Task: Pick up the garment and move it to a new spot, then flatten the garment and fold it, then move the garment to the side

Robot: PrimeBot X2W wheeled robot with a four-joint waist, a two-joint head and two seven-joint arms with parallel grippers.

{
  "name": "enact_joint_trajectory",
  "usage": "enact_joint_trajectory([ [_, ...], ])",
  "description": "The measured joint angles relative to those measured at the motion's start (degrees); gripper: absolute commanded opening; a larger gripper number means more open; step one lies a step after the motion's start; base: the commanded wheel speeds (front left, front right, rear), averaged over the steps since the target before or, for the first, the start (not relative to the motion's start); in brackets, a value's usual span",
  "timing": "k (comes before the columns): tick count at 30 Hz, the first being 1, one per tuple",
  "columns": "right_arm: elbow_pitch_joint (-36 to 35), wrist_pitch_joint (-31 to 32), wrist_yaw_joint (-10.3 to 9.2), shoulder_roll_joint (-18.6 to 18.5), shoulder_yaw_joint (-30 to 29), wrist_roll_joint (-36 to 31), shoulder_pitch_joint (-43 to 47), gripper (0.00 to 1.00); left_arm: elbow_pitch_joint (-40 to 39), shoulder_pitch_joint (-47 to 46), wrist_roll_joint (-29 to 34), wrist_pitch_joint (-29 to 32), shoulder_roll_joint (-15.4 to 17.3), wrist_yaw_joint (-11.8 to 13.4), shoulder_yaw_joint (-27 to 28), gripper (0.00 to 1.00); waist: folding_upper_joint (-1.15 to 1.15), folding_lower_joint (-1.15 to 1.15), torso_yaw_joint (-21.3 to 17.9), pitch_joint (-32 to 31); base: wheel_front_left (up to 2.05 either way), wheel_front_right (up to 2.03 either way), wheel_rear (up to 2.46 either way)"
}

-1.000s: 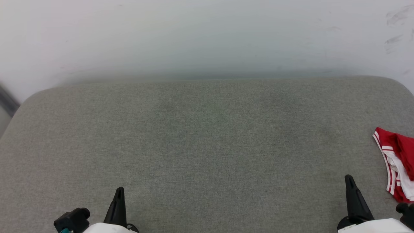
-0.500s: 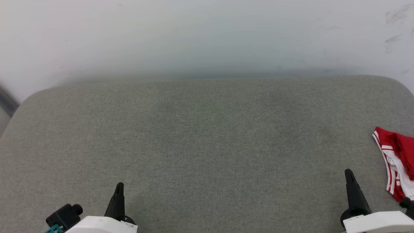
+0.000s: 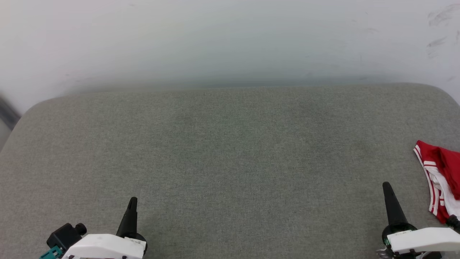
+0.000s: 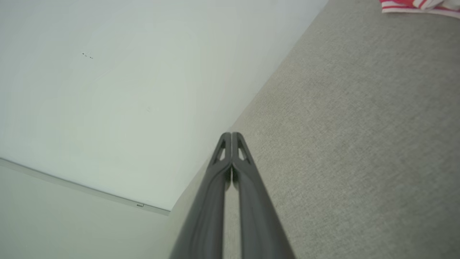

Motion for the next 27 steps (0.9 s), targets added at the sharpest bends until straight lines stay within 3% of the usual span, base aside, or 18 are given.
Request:
enact_joint_trajectory([
  [27,1.83,3.92,0.0,-0.07,-0.68,15.57,-3.17,0.0,2.3,-3.39,-16.56,3.96,-0.18,-2.43,2.25,0.0,0.0,0.0,-0.21,0.17,0.0,0.0,0.0],
])
